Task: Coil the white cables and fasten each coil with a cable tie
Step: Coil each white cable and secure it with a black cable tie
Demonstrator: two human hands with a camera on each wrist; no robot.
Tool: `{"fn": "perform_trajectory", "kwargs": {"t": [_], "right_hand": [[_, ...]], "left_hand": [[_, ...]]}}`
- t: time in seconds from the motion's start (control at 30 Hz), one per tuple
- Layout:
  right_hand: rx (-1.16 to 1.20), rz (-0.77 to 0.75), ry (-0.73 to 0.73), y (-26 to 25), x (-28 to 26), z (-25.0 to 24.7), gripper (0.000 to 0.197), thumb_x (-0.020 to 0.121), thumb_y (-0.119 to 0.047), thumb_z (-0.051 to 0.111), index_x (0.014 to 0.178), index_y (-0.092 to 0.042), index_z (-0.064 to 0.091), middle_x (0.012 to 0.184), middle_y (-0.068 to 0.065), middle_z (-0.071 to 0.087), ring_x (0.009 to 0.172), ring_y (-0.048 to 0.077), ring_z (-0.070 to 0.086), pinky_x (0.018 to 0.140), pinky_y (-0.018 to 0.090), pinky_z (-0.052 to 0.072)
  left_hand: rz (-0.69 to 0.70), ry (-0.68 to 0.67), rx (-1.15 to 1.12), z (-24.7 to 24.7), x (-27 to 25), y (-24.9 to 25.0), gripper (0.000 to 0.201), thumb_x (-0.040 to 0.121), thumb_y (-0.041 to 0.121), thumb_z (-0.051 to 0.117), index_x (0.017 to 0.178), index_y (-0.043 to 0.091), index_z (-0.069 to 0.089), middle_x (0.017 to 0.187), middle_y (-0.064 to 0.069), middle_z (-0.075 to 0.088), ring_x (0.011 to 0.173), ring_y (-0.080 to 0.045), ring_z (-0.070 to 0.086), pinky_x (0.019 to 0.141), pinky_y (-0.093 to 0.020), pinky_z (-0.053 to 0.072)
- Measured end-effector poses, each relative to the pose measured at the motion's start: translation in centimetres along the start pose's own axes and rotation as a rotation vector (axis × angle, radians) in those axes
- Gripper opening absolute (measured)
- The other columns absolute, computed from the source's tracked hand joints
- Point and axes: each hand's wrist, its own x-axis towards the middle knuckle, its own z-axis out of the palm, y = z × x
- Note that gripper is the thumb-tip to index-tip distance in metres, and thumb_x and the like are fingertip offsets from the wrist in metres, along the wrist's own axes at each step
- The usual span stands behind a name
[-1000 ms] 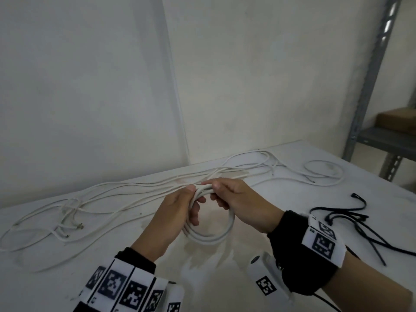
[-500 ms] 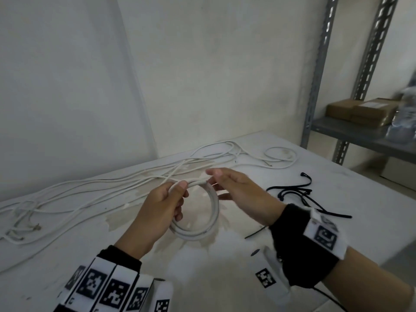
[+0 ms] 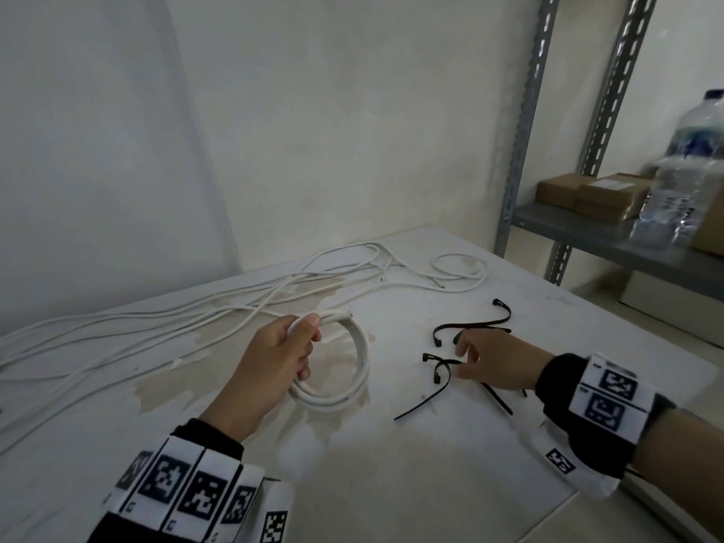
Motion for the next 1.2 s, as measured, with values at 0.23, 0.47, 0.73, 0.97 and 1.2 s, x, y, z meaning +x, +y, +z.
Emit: {"fn": "perform_trajectory", "kwargs": {"t": [0.23,0.47,0.73,0.97,1.2], "right_hand": [[-0.151,0.086,-0.048,-2.0,2.2,1.2,0.029,0.085,-0.027,0.053,0.065,-0.019,0.034,0.080,0.000,0.049,0.077,0.019,0.047,0.051,0.020,0.032],[-0.186,0.128,-0.090,-2.7,5.9,1.2,0.032,0.091,-0.017,0.048,0.064,-0.011,0.032,0.077,0.003,0.048,0.069,0.017,0.050,0.050,0.020,0.031],[-0.106,0.147,-0.091,-2.8,6.5,0.8,0.036,0.089,-0.026,0.057,0.067,-0.014,0.031,0.073,-0.001,0.039,0.066,0.014,0.045,0.054,0.021,0.037],[-0.138,0.142,-0.012,-3.0,6.5,0.7,0.030,0.088,-0.008,0.049,0.061,-0.009,0.036,0.066,0.004,0.041,0.063,0.020,0.046,0.047,0.019,0.030],[0.213,-0.074,0.305,-4.5,4.5,-1.4,0.020,0.090,-0.017,0.056,0.106,-0.008,0.065,0.097,0.004,0.054,0.094,0.022,0.055,0.070,0.014,0.038]], "left_hand": [[-0.024,0.008,0.031,-0.2,1.2,-0.4,0.030,0.095,0.024,0.045,0.072,0.008,0.054,0.046,0.010,0.034,0.040,-0.005,0.034,0.055,-0.028,0.036],[-0.032,0.035,0.058,-0.7,2.0,-0.7,0.029,0.096,0.024,0.045,0.073,0.008,0.054,0.046,0.010,0.034,0.044,-0.008,0.035,0.054,-0.027,0.036],[-0.036,0.051,0.045,-1.5,2.2,-0.9,0.030,0.095,0.025,0.045,0.074,0.008,0.055,0.046,0.009,0.035,0.043,-0.008,0.036,0.055,-0.028,0.036],[-0.014,0.057,0.033,-1.8,1.9,-1.0,0.030,0.095,0.025,0.045,0.073,0.007,0.055,0.045,0.009,0.035,0.040,-0.005,0.035,0.056,-0.029,0.036],[0.013,0.085,0.034,-2.2,1.9,-0.5,0.030,0.095,0.025,0.046,0.072,0.008,0.055,0.045,0.010,0.035,0.040,-0.005,0.036,0.054,-0.028,0.037]]}}
